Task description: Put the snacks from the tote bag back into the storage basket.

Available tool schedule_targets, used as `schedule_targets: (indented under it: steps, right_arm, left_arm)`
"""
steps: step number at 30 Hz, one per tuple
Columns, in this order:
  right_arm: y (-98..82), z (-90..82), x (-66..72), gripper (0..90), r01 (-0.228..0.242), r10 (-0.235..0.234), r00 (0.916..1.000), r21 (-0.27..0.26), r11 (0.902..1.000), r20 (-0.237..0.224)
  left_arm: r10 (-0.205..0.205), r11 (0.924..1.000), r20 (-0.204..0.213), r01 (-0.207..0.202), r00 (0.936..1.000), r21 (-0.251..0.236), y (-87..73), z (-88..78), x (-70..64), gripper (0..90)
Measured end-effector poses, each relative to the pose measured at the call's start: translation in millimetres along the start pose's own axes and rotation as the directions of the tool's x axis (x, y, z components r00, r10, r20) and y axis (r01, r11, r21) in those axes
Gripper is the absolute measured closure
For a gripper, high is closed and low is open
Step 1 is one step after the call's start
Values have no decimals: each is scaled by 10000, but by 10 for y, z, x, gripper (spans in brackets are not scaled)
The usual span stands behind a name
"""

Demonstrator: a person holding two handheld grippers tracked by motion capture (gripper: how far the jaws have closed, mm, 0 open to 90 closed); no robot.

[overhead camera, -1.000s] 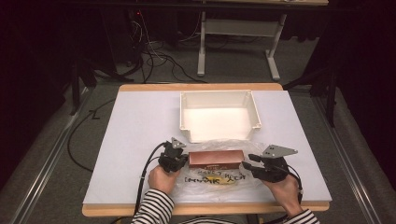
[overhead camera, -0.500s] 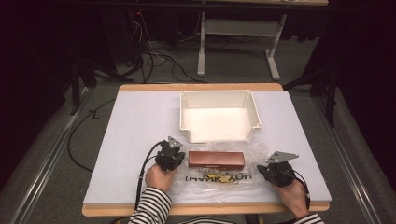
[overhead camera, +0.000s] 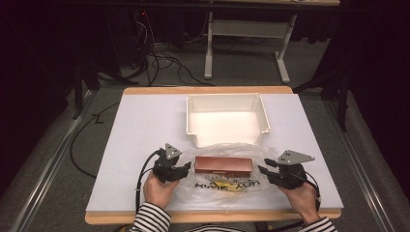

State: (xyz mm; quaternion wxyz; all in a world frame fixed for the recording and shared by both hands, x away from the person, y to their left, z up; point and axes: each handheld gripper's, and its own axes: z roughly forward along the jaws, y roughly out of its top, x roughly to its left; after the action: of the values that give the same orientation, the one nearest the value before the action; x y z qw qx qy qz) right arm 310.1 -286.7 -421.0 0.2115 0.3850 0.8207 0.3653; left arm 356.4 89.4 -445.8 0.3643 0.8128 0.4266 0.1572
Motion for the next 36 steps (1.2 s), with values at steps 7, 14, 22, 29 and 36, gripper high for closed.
schedule_targets:
  steps: [7, 14, 22, 29, 36]
  right_arm:
    - [200, 39, -40, 535, 90, -83, 9996, -284, 9996, 258]
    - [183, 352, -122, 562, -256, 247, 9996, 709, 9972, 138]
    - [-43, 513, -155, 800, -148, 143, 9999, 1693, 9855, 43]
    - [-332, 398, -267, 811, -367, 294, 9982, 1442, 9889, 526]
    - [-415, 298, -303, 780, -340, 230, 9966, 1397, 9896, 797]
  left_arm:
    - [-181, 9998, 170, 180, 9997, 57, -147, -76, -38, 411]
    - [-206, 9985, 104, 201, 9997, 512, -234, 72, -40, 505]
    - [260, 9983, -141, -252, 9996, 531, -288, 120, -26, 665]
    - [388, 9988, -199, -382, 9990, 297, -313, 127, 16, 693]
    - [281, 9992, -364, -270, 9989, 302, -303, 128, 44, 644]
